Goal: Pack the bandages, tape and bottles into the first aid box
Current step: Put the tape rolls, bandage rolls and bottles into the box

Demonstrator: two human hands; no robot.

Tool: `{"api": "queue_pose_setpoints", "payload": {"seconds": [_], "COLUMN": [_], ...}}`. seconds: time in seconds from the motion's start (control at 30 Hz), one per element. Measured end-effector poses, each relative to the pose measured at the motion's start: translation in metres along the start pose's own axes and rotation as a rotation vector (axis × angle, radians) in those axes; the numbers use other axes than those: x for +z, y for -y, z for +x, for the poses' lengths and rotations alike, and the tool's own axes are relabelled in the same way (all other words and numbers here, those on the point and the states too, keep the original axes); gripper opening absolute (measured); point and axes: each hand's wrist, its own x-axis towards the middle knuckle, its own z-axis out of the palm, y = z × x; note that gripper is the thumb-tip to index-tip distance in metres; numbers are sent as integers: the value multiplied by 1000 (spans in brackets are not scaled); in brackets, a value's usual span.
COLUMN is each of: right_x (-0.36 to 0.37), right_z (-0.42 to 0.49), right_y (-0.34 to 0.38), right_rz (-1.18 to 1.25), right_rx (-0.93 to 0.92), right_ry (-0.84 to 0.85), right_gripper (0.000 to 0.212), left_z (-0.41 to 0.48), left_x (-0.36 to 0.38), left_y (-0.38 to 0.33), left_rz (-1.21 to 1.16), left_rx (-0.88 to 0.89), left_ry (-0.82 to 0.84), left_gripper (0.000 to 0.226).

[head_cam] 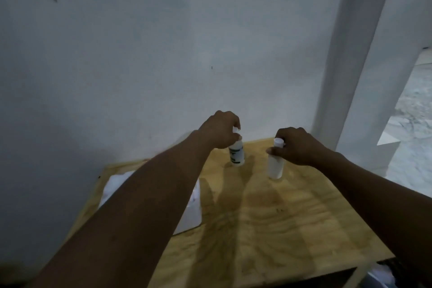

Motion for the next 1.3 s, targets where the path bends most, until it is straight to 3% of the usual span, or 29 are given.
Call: {"api": "queue_pose_setpoints", "payload": {"seconds": [0.33, 0.53, 0.77, 1.07, 1.3], "right_x": [-34, -12, 32, 60, 66], "right_z": [-5, -12, -16, -18, -17], "right_y": [147, 204, 210, 203, 206], "right_rz": [89, 224, 198, 92, 91], "right_rx": [-295, -374, -334, -302, -324], "right_ry": [-129, -176, -96, 12, 45], "right_gripper": [41, 36, 30, 31, 25], "left_z": [-93, -135, -149, -150, -153], "left_x": [-110, -123, -94, -53, -43], "left_y": [45, 87, 98, 89, 94], "left_rz": [41, -25, -77, 29, 48], "left_rx": [-161, -281, -282, -271, -305], "left_ry": [-140, -206, -168, 64, 136], "left_gripper": [35, 32, 30, 29, 33]}}
